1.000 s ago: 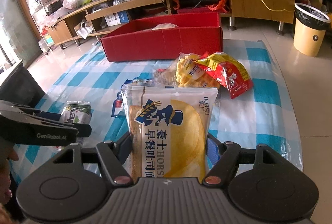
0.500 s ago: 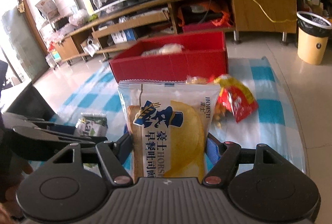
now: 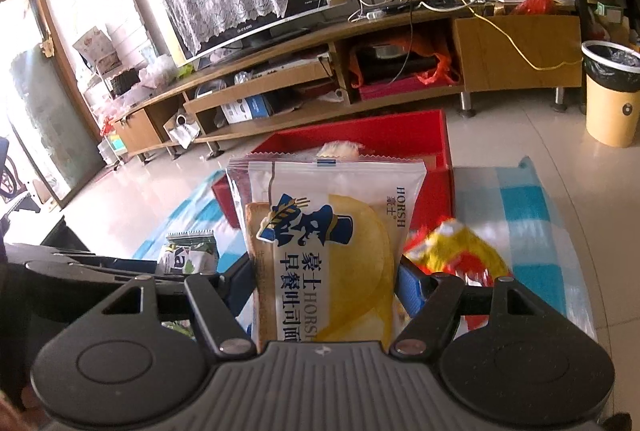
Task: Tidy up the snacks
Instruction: 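Carry the wafer and bread bag with both tools over the red box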
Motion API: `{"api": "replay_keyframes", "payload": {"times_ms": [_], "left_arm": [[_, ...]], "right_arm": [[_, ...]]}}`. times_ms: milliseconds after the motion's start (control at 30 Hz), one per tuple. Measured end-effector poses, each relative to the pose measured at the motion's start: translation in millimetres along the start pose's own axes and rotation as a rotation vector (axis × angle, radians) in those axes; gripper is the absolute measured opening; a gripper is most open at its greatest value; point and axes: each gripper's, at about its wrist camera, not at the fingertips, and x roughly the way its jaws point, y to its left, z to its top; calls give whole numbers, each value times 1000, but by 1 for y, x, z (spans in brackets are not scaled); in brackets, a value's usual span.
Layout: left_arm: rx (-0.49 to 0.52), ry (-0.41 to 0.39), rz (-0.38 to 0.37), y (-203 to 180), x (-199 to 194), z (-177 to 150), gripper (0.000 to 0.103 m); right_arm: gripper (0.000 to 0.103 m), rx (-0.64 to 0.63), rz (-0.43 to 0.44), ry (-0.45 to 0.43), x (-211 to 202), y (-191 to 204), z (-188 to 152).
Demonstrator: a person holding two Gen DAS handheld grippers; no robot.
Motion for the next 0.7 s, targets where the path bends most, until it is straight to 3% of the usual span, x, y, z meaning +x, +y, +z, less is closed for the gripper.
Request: {"api": "replay_keyframes", "payload": {"times_ms": [700], "left_arm": [[-21, -35, 39, -1, 57, 76, 65]], "right_arm": [[70, -6, 11, -41, 77, -21, 73]]}}
